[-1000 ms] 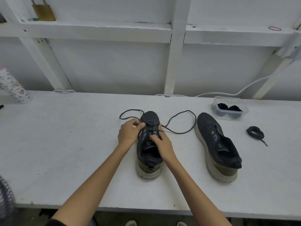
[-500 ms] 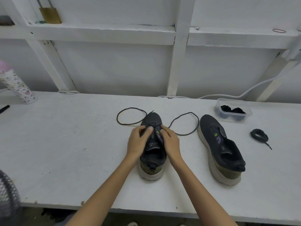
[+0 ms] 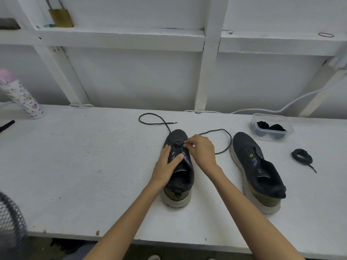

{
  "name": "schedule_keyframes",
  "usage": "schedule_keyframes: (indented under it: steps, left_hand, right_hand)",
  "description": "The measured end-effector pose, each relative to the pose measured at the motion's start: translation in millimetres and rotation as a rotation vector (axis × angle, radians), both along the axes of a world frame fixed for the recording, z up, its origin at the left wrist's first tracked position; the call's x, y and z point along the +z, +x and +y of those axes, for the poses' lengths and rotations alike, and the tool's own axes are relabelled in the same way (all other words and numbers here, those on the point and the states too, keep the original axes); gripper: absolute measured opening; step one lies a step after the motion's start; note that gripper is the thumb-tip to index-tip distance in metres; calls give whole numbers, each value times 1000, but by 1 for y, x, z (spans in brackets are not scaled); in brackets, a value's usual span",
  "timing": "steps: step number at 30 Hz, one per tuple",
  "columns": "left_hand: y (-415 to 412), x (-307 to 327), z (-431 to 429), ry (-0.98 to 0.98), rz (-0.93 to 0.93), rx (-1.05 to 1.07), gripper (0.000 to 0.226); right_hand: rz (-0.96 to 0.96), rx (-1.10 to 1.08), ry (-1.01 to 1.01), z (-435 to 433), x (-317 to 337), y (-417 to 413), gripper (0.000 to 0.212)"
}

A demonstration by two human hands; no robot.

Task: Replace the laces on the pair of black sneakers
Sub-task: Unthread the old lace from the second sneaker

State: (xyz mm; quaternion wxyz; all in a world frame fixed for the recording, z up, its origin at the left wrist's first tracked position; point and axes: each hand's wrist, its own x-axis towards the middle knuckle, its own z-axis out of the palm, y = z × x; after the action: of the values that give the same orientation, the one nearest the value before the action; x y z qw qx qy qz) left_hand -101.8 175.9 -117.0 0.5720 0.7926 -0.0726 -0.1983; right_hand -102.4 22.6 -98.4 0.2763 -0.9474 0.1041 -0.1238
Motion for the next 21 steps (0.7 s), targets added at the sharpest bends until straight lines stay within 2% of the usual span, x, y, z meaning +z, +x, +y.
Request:
schedule_keyframes:
  steps: [4,9,12,14,17,18,21]
  left_hand:
    - [1,-2,0,2,-18,8,74]
    - [0,0,0,15,-24,-12,82]
    - [0,1,-1,15,-30,-6,78]
    - [0,1,0,17,-25,-9,78]
    - [-1,0,-1,17,-6,-13,85]
    - [-1,1,-1,17,-2,-14,89]
    - [-2,4,-2,28,-2,-17,94]
  right_hand:
    - [45,97,-183,3,8,6,20]
    - [89,64,-224,9,13,16,12]
    - [76,50,-255,11,11,18,12]
    - [39,68,-163,3,6,18,16]
    - [31,63,247,-14,4,14,13]
    - [37,76,321,-18,4,13,13]
    - [33,73,320,-17,2,9,10]
